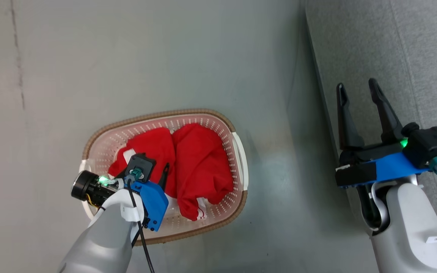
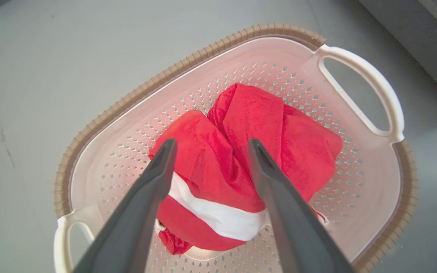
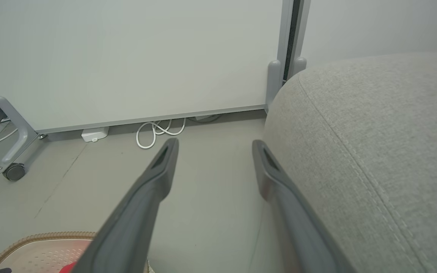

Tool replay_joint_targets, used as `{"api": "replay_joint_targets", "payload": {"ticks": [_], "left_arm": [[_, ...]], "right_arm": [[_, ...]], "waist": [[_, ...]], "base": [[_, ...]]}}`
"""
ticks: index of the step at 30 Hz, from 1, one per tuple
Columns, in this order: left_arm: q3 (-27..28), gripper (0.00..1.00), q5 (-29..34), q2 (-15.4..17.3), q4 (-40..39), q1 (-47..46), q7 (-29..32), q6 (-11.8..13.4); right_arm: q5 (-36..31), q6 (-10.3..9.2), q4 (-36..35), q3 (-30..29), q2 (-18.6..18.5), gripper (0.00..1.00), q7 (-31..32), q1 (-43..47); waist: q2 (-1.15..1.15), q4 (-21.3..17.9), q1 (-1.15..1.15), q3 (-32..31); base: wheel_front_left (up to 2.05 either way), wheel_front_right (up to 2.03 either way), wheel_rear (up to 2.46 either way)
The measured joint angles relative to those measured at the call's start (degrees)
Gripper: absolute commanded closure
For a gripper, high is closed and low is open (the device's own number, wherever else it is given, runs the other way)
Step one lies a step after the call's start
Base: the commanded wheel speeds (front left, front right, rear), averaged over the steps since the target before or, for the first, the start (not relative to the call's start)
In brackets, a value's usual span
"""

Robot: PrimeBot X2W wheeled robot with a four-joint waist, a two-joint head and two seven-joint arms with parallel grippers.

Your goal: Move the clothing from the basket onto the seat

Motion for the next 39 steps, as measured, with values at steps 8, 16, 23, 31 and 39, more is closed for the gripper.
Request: {"api": "replay_joint_targets", "payload": {"ticks": [8,16,23,31,39], "left_arm": [[-1.5,0.0,-0.6,0.4,2.2,-3.2,3.3,0.0],[-3.3,0.0,0.2,1.1,2.9,-5.8,9.4,1.6],[-4.5,0.0,0.8,1.9,3.0,-8.0,12.7,3.9],[-5.4,0.0,1.1,1.9,3.0,-10.3,13.1,5.9],[-5.8,0.0,0.8,2.8,3.0,-12.0,14.6,7.1]], "right_arm": [[-0.4,0.0,-1.3,0.0,0.0,0.0,0.0,-2.6],[-0.6,0.0,-2.6,-0.2,0.0,0.0,0.0,-4.7],[-0.6,0.0,-3.6,-0.2,0.0,0.0,0.0,-6.0],[0.3,0.0,-4.3,-0.1,0.0,0.0,0.0,-6.7],[0.8,0.01,-4.9,-0.1,0.0,0.0,0.0,-6.9]], "waist": [[0.0,-0.6,0.0,5.8],[0.0,-0.9,0.0,11.3],[0.0,-1.3,0.0,15.4],[0.0,-2.2,0.0,19.5],[0.0,-3.2,0.0,22.1]], "base": [[0.0,0.0,0.0],[0.0,0.0,0.0],[0.0,0.0,0.0],[0.0,0.0,0.0],[0.0,0.0,0.0]]}}
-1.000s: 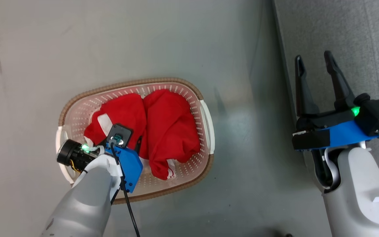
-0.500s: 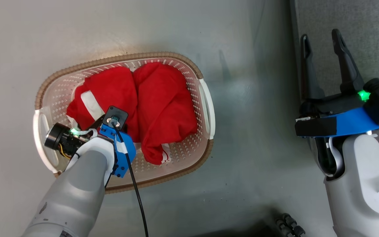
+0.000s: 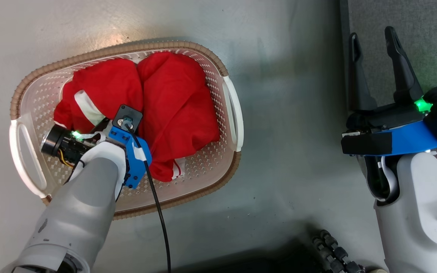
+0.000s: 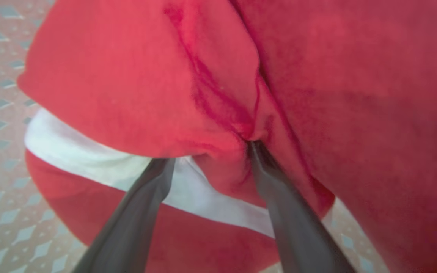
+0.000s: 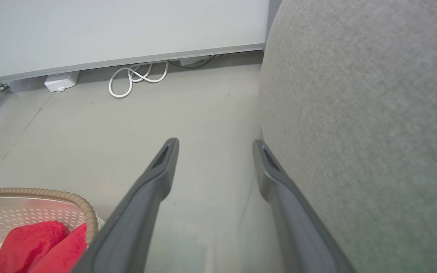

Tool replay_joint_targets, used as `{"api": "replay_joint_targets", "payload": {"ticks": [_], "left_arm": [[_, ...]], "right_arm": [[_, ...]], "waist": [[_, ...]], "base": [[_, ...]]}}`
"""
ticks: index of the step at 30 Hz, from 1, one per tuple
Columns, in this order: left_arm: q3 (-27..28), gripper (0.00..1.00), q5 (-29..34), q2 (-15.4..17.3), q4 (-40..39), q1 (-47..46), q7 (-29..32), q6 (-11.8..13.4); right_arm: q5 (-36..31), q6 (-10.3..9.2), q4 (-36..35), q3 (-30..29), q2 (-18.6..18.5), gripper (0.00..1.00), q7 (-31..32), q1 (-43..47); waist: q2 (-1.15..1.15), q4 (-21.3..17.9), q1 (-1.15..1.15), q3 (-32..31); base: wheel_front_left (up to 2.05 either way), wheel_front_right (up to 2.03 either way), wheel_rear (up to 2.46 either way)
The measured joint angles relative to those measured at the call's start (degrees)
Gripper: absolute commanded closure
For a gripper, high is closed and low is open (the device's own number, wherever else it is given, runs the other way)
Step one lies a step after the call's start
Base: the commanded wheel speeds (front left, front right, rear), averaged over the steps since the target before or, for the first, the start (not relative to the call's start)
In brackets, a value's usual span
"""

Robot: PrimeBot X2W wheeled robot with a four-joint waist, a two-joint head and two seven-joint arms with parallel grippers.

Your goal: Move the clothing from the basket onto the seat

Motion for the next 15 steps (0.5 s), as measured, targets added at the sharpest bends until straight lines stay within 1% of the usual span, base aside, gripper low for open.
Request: {"api": "replay_joint_targets", "payload": {"ticks": [2,3,4,5,10,15], "left_arm": [[-0.5,0.0,0.0,0.2,0.0,-0.4,1.2,0.3],[-0.6,0.18,0.1,0.3,0.0,-0.6,1.8,0.4],[-0.9,0.93,0.1,0.4,0.0,-0.7,2.2,0.4],[-1.0,1.0,0.2,0.5,0.0,-0.8,2.4,0.4],[-1.3,1.0,-0.1,0.8,0.0,-0.9,2.1,0.3],[-1.3,1.0,-1.0,0.7,0.0,-0.8,1.5,-0.7]], "right_arm": [[0.0,0.0,0.0,0.0,0.0,0.0,0.0,0.0],[0.1,0.0,0.0,0.0,0.0,0.0,0.0,-0.1],[0.2,0.0,0.0,0.0,0.1,0.0,0.0,-0.2],[0.3,0.0,0.0,0.0,0.1,0.0,0.0,-0.3],[0.3,0.01,0.3,0.0,0.1,0.0,0.0,-0.3],[0.3,0.01,0.6,-0.3,0.1,0.0,0.0,-0.6]], "waist": [[0.0,-0.1,0.0,0.2],[0.0,-0.2,0.0,0.2],[0.0,-0.2,0.0,0.3],[0.0,-0.2,0.0,0.3],[0.0,-0.1,0.0,0.0],[0.0,0.2,0.0,-1.0]], "base": [[0.0,0.0,0.0],[0.0,0.0,0.0],[0.0,0.0,0.0],[0.0,0.0,0.0],[0.0,0.0,0.0],[0.0,0.0,0.0]]}}
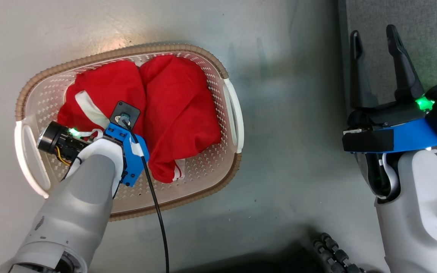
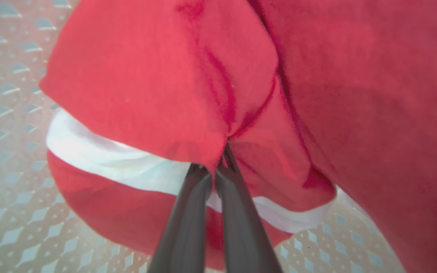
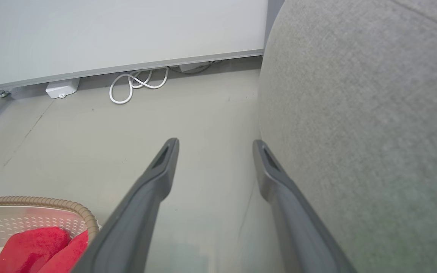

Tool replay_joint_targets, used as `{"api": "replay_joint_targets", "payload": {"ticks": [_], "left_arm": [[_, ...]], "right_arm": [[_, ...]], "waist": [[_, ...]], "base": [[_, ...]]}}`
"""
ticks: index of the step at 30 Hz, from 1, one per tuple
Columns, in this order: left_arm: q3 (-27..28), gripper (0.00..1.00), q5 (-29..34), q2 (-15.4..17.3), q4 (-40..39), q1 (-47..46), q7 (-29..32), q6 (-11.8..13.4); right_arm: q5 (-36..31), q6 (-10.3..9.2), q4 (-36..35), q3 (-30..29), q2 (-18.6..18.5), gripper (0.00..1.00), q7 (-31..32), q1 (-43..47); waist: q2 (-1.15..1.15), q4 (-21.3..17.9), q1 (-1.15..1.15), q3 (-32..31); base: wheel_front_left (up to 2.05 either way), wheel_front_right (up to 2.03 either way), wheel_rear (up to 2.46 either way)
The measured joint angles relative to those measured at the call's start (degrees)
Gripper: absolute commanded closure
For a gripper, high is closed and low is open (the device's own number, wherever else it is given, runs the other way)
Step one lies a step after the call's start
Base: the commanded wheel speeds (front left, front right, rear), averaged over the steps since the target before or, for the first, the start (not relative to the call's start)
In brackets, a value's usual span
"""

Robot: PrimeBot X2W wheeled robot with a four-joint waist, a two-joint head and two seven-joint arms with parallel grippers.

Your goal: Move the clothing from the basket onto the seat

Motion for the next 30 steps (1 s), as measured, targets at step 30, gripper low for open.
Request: {"api": "replay_joint_targets", "payload": {"ticks": [30], "left_arm": [[-3.6,1.0,-12.2,-3.9,-7.6,7.2,-12.6,-3.7]], "right_arm": [[-3.5,-0.01,2.9,-1.4,-0.1,0.0,0.0,4.2]], "waist": [[0.0,6.5,-0.01,-15.7]], "base": [[0.0,0.0,0.0]]}}
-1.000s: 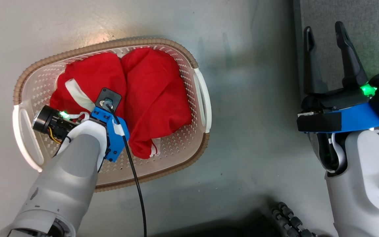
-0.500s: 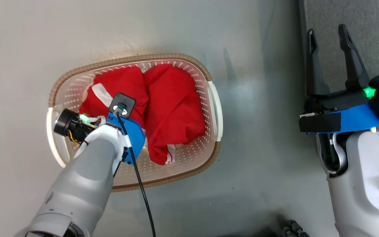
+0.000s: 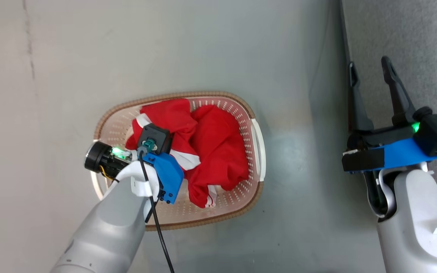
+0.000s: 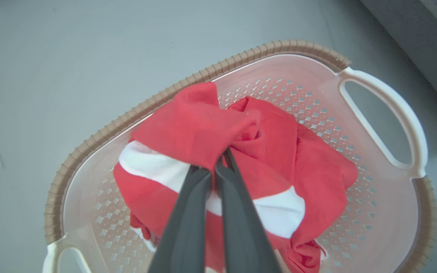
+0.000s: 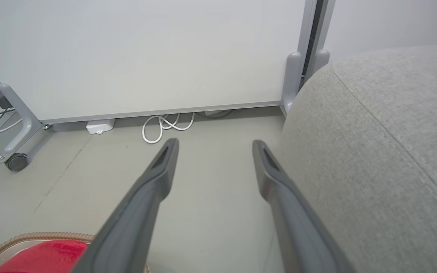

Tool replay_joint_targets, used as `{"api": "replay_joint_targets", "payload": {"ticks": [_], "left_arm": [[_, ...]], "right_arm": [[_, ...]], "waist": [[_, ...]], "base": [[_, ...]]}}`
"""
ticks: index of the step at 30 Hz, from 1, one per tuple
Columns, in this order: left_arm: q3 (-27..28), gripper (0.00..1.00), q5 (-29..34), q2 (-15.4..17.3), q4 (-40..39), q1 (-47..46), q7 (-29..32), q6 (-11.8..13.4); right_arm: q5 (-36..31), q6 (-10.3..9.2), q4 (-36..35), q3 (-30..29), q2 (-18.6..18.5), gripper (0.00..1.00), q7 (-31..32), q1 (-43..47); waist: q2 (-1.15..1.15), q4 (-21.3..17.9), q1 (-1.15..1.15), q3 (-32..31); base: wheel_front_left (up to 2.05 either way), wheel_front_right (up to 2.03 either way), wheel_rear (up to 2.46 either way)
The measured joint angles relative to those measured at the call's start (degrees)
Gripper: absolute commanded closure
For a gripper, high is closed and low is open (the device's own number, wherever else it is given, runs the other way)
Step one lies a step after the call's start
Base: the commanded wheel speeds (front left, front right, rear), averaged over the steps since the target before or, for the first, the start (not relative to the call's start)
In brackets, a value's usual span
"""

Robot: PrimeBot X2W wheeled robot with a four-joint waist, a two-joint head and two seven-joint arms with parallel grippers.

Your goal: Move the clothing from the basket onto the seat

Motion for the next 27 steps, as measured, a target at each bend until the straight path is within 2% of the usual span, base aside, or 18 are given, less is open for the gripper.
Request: {"api": "replay_joint_targets", "payload": {"ticks": [14,20,27], "left_arm": [[-4.2,1.0,-7.2,0.0,-7.5,3.4,-4.0,1.2],[-3.1,1.0,-8.5,0.0,-13.6,3.6,-4.2,2.4],[-1.1,1.0,-7.1,0.0,-19.3,4.7,-4.2,3.2]], "right_arm": [[-1.0,0.0,1.7,-1.1,0.0,0.0,0.0,4.8],[-1.1,0.0,2.4,-1.3,0.0,0.0,0.0,7.0],[-1.0,0.0,3.4,-1.1,0.0,0.0,0.0,9.8]], "waist": [[0.0,2.8,0.0,-9.6],[0.0,3.9,0.0,-14.0],[0.0,4.8,-0.01,-19.3]], "base": [[0.0,0.0,0.0],[0.0,0.0,0.0],[0.0,0.0,0.0]]}}
